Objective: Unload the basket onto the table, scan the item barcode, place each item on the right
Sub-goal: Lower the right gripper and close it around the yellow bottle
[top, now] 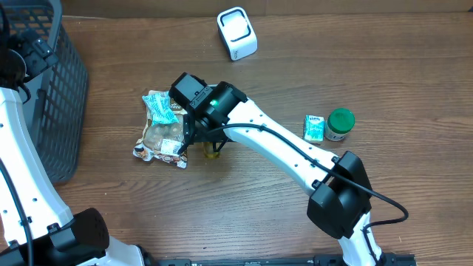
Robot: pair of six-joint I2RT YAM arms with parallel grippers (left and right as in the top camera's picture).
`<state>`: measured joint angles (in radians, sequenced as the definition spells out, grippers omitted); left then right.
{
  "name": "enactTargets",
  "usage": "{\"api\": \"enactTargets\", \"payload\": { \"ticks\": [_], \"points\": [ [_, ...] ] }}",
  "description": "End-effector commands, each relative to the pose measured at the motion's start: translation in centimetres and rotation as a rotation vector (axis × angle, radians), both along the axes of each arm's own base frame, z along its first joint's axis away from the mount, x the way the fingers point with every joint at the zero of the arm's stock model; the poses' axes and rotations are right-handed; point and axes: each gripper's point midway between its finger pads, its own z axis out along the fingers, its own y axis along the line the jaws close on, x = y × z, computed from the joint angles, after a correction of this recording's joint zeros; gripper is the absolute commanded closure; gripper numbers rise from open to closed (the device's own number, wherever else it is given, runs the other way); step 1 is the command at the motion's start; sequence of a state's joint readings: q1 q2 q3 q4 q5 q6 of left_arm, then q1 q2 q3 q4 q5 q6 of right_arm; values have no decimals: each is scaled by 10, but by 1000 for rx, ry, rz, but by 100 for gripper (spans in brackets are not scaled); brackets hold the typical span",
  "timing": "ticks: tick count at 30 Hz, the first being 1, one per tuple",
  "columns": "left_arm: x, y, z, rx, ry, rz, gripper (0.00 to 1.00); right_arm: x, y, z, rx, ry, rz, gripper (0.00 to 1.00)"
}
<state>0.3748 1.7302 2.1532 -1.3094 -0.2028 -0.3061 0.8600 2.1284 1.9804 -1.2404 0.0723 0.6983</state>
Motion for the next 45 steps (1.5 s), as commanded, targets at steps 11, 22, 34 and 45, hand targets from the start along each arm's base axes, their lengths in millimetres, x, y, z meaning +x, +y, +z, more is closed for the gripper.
{"api": "enactTargets", "payload": {
  "ticks": [11,22,34,45],
  "points": [
    [2,0,3,14,-1,-14,0,4,7,-16,-18,3,-7,38],
    [2,0,3,14,-1,-14,0,4,7,-15,-19,1,-7,46],
    [2,0,3,14,-1,-14,1,9,12,-16,-2,-17,-8,45],
    [2,0,3,14,-1,-14,0,9,12,-19,-7,-11,-7,42]
  ]
}}
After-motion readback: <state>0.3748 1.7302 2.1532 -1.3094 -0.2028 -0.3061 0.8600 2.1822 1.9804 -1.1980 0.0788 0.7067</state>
